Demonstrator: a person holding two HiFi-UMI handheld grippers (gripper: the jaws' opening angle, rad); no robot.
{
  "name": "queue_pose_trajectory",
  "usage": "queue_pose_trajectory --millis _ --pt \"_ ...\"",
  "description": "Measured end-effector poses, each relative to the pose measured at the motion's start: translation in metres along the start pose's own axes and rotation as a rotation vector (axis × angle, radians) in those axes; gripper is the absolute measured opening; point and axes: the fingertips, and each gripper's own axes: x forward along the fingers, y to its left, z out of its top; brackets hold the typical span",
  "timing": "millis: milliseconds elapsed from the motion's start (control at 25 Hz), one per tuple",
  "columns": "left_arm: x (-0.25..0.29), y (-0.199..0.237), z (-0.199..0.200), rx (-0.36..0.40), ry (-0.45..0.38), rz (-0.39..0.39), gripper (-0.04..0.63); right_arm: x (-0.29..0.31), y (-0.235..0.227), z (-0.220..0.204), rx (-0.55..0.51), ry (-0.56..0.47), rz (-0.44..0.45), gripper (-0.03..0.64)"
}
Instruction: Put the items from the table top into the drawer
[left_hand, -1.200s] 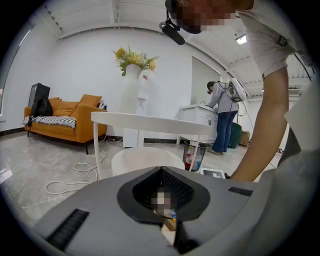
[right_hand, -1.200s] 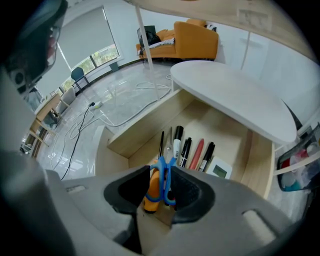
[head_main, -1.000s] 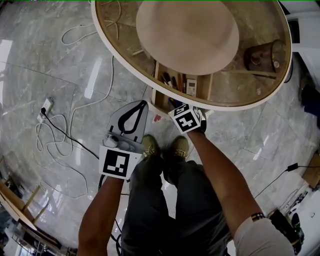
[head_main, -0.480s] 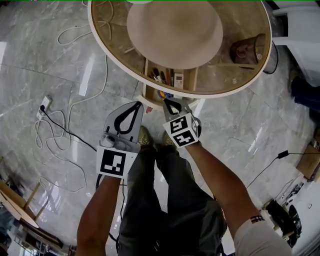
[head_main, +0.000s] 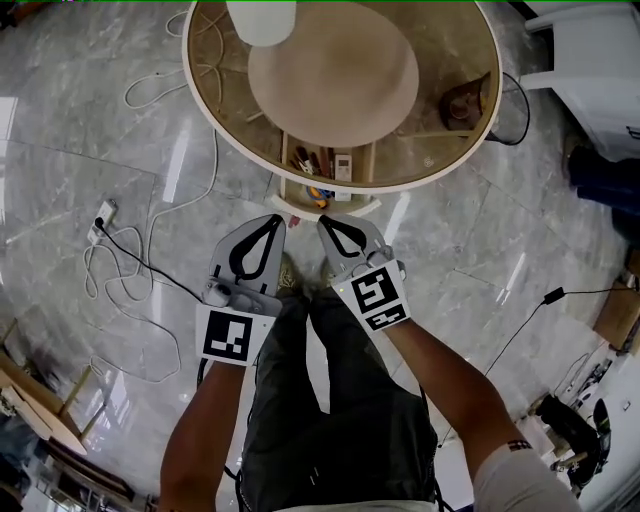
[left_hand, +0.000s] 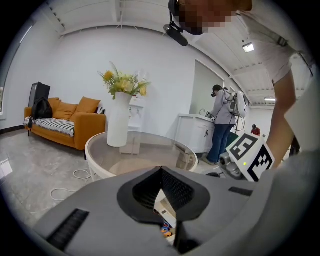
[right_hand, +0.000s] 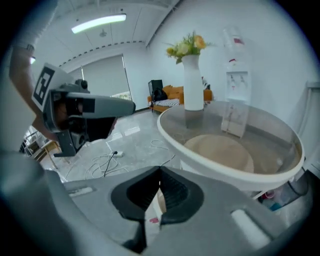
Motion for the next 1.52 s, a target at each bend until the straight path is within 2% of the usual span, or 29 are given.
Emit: queue_pose_trajectory --millis 200,440,680,960,1120,1280,1520 --pt "-0.003 -0.010 0.035 0.005 -0.027 -0.002 0.000 -0.043 -0.010 0.061 -0.016 -0.134 -0.020 0.002" --pt "-0.005 -0.034 0.115 0.019 -0.115 -0.048 0.000 -0.106 -0.020 0.156 -0.038 -0.304 -0.018 0.002" --pt "-0.023 -0.064 0.199 0.084 -0.179 -0.109 0.000 -0.172 -0.012 0.237 -0.037 -0.437 -0.027 0.002" --pt "-0.070 -0.109 0.289 0.156 -0.230 -0.195 0.000 -0.260 0.011 0.326 -0.032 -0.586 -0.002 0.000" --pt "-0.097 -0.126 0.334 0.189 -0.270 -0.200 0.000 -0.310 0.021 0.360 -0.029 -0.658 0.001 0.000" --pt "-0.116 -0.142 0.373 0.207 -0.326 -0.214 0.000 -0.351 0.032 0.378 -0.048 -0.689 0.007 0.000" --pt "-0.133 -0.165 0.397 0.245 -0.349 -0.275 0.000 -0.387 0.038 0.389 -0.063 -0.734 -0.031 0.000"
